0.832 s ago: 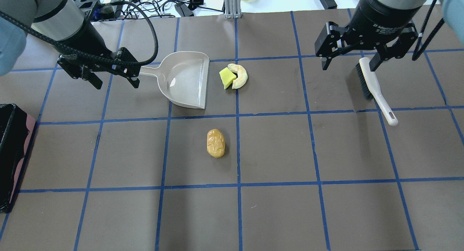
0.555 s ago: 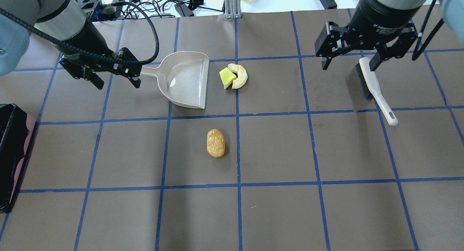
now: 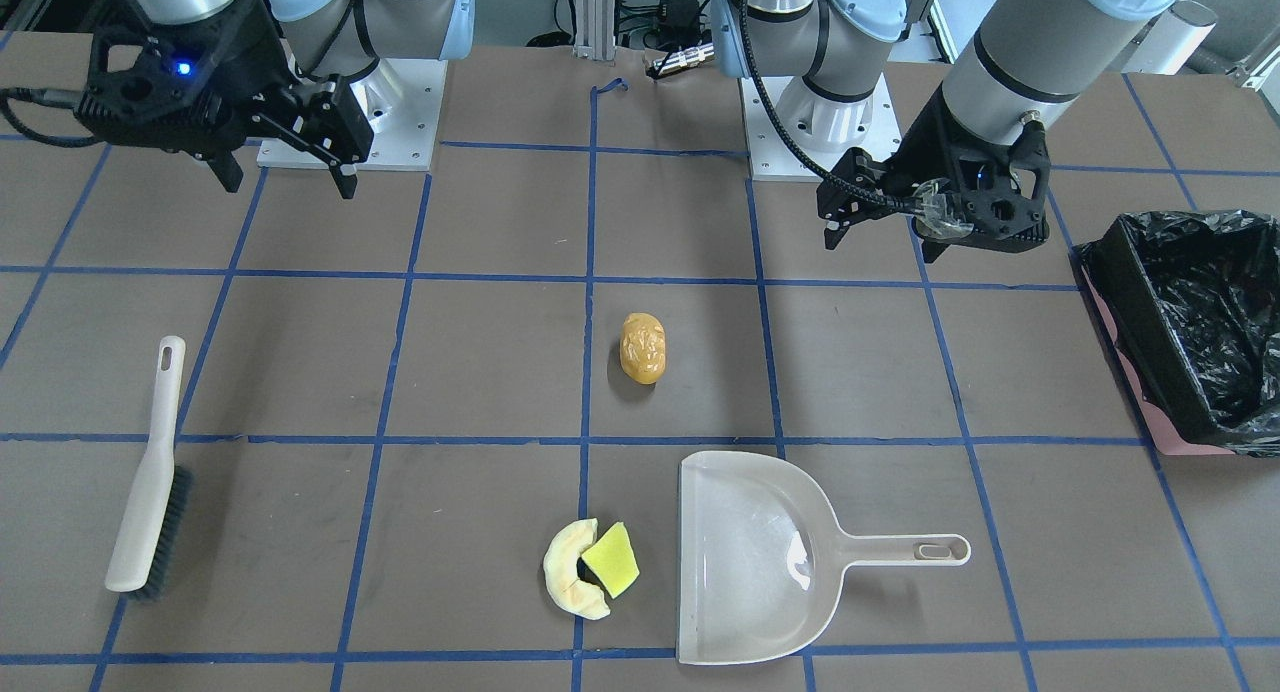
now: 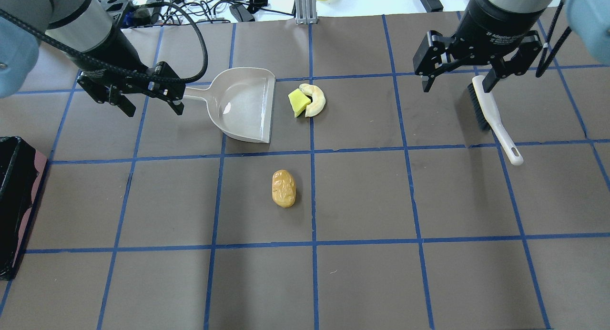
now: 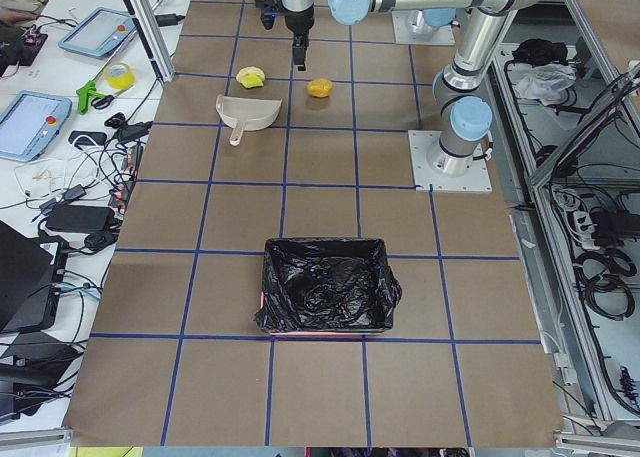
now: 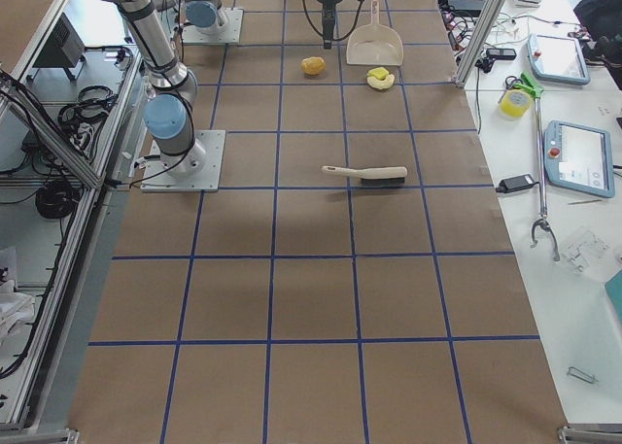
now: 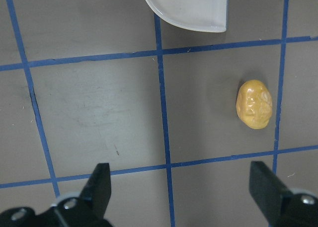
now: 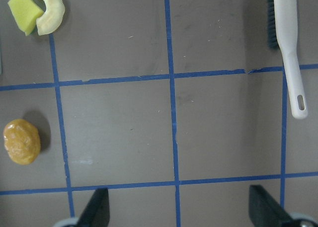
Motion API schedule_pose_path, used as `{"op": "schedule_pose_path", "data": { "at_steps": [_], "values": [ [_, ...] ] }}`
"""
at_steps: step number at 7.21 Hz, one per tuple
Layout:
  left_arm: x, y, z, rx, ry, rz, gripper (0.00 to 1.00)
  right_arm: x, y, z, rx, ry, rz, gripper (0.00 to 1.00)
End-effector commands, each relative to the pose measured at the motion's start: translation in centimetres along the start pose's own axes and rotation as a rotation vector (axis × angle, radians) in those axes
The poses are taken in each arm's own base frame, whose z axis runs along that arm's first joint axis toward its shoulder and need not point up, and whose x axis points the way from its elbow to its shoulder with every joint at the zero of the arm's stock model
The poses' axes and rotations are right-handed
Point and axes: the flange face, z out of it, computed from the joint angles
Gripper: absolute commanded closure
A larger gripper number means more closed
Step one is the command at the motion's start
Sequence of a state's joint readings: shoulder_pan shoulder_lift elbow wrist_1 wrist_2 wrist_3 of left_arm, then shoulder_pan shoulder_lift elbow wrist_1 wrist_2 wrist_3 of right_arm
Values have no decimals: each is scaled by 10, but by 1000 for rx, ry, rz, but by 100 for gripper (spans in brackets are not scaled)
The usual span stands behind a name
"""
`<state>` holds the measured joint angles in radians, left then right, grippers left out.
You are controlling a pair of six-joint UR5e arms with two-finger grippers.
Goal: Sweep and dump trash into bin
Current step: 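Lower the left gripper to the dustpan while the right descends to the brush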
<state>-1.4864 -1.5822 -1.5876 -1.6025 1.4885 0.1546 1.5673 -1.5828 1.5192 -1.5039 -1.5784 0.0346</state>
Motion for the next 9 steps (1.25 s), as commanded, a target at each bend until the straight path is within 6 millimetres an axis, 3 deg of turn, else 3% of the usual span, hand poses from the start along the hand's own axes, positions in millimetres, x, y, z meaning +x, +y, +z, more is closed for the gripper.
{"op": "schedule_pose_path", "data": {
  "at_steps": [1,2,3,4,5,7,8,9],
  "values": [
    [-1,0,2,-4,0,2,0,57,-43,62,-93,44,-44,2],
    [-1,-1,3,-4,3,3,0,99,-64,96,-88,40,-62,2],
    [-2,-4,4,2,-1,-6,0,121,-82,137,-89,37,-67,1],
    [-5,-12,16,-3,-11,-42,0,129,-97,171,-88,40,-85,1],
    [-6,-17,19,25,-9,-147,0,142,-108,192,-94,67,-115,1],
    [-9,-37,19,123,-7,-331,0,159,-118,222,-131,78,-112,4],
    [-11,-47,22,132,1,-478,0,184,-114,234,-166,98,-97,4],
    [-12,-54,20,143,11,-602,0,197,-99,253,-212,78,-104,5]
  ]
}}
